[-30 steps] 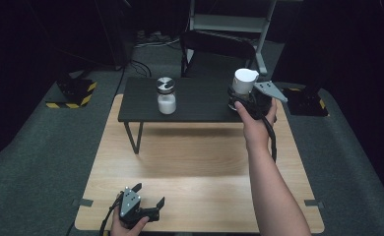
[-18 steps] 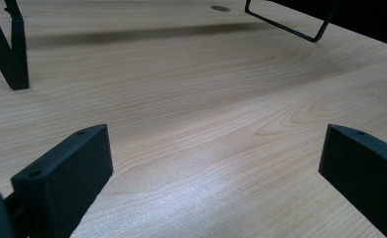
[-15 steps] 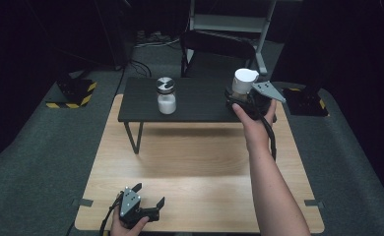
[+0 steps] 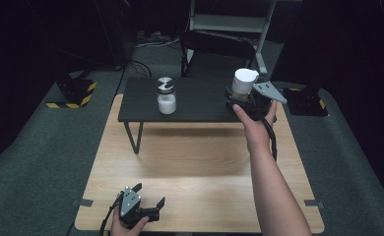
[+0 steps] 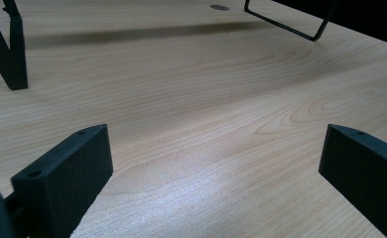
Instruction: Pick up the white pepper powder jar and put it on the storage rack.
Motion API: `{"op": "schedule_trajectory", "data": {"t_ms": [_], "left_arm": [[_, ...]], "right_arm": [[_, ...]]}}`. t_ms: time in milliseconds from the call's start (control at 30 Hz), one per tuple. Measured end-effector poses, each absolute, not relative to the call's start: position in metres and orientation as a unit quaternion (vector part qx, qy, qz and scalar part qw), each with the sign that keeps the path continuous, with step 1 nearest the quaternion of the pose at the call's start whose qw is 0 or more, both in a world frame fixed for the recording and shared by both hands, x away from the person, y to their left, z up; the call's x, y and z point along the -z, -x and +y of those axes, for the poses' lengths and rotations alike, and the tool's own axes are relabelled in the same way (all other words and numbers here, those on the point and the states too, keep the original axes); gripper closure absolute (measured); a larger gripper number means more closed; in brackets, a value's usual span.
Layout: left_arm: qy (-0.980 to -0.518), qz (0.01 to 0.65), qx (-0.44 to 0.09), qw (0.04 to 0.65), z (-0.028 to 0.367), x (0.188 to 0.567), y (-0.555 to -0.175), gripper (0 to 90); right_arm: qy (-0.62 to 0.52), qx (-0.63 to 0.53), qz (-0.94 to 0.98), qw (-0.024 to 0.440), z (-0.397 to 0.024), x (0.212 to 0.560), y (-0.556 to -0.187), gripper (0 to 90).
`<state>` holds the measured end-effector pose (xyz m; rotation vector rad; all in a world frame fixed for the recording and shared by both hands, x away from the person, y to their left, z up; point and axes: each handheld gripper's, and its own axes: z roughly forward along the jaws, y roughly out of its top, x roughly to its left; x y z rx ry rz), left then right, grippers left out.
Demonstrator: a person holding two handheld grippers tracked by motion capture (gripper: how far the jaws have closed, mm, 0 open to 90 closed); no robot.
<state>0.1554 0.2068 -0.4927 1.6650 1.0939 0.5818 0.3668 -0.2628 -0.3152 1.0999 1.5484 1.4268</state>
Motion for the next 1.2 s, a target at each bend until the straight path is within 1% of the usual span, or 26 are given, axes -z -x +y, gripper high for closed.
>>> {"op": "schedule_trajectory", "data": {"t_ms": [533, 1200], "left_arm": [[-0.693, 0.451, -0.243, 0.507, 0.206, 0.492, -0.155, 0.7], [-0.694, 0.45, -0.244, 0.506, 0.205, 0.492, -0.155, 0.6]], "right_arm": [[-0.418, -0.566, 0.604, 0.373, -0.27, 0.319, -0.356, 0.3], [-0.397, -0.581, 0.605, 0.372, -0.29, 0.329, -0.328, 0.3]]}}
